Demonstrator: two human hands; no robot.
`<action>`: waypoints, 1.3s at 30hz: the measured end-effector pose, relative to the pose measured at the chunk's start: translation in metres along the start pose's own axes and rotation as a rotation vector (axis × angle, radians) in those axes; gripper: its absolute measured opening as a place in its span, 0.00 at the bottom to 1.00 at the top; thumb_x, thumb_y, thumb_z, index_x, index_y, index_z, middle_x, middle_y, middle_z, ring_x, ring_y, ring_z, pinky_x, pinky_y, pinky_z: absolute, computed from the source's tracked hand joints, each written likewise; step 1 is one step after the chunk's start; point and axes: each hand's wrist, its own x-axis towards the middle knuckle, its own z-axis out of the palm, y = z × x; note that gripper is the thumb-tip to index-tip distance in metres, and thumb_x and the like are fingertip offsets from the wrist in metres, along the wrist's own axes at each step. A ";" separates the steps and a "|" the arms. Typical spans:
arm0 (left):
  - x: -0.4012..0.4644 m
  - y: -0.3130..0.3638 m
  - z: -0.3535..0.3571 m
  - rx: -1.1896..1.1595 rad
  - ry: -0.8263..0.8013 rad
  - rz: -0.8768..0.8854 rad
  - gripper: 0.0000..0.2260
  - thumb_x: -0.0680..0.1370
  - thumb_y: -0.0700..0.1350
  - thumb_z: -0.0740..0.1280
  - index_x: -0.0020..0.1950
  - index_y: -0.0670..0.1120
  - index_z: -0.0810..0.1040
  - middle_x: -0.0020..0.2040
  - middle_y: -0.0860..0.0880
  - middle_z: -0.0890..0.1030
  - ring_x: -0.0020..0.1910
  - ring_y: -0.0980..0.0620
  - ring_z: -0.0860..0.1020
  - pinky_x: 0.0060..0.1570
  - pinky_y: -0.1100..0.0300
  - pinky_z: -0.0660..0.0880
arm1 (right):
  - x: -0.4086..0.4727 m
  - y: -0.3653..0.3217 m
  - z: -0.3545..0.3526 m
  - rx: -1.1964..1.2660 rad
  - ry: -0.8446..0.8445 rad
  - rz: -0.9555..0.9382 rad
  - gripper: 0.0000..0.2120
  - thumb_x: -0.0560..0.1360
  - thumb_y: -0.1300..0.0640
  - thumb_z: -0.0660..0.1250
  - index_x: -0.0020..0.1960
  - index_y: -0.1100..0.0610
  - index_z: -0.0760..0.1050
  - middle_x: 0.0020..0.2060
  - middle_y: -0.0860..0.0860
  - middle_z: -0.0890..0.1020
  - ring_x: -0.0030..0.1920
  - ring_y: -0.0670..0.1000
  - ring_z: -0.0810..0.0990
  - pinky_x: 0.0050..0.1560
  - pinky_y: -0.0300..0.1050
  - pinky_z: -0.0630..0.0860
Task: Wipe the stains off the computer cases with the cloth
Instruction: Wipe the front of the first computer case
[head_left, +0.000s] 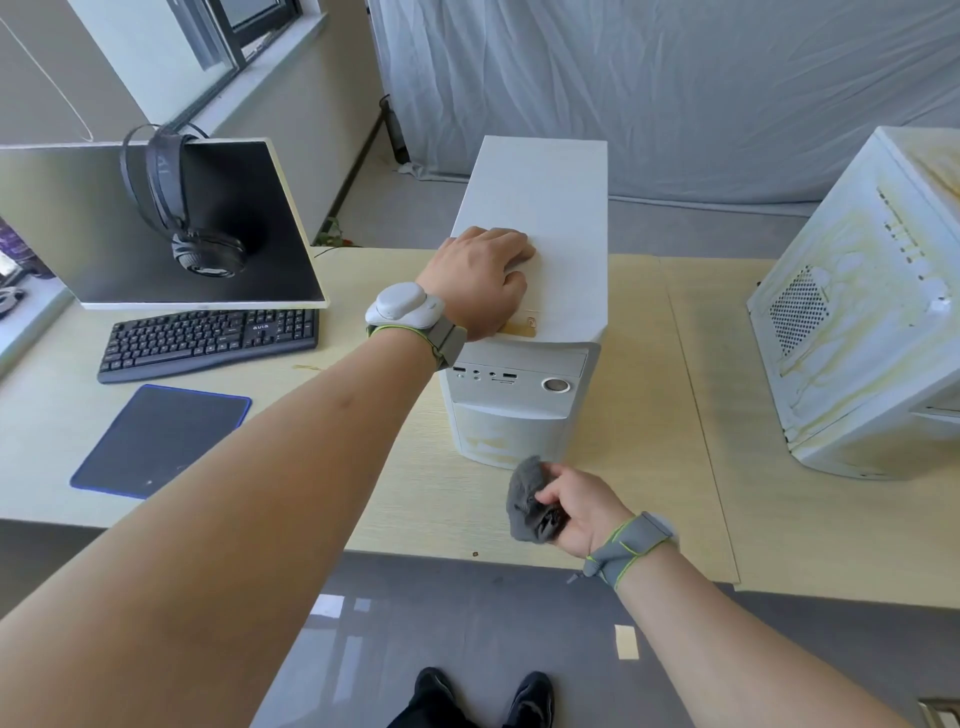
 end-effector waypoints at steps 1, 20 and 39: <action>0.000 0.000 0.000 -0.005 0.002 -0.003 0.18 0.76 0.46 0.57 0.62 0.51 0.78 0.65 0.55 0.79 0.64 0.47 0.72 0.65 0.51 0.68 | 0.004 0.001 0.000 -0.081 0.029 0.031 0.21 0.72 0.76 0.54 0.58 0.65 0.77 0.49 0.64 0.80 0.48 0.66 0.81 0.54 0.66 0.79; 0.001 -0.004 0.000 -0.012 -0.016 -0.006 0.17 0.76 0.46 0.58 0.63 0.51 0.78 0.65 0.57 0.79 0.64 0.48 0.72 0.65 0.51 0.68 | 0.070 0.021 0.025 0.418 0.157 -0.047 0.11 0.77 0.76 0.59 0.55 0.66 0.74 0.56 0.59 0.77 0.57 0.61 0.78 0.67 0.62 0.73; 0.000 -0.003 -0.001 -0.021 0.008 -0.017 0.16 0.76 0.46 0.59 0.62 0.52 0.79 0.62 0.56 0.80 0.62 0.48 0.73 0.63 0.53 0.69 | 0.051 0.026 0.004 0.294 0.212 -0.025 0.13 0.75 0.77 0.53 0.50 0.65 0.71 0.51 0.64 0.75 0.51 0.65 0.78 0.46 0.64 0.80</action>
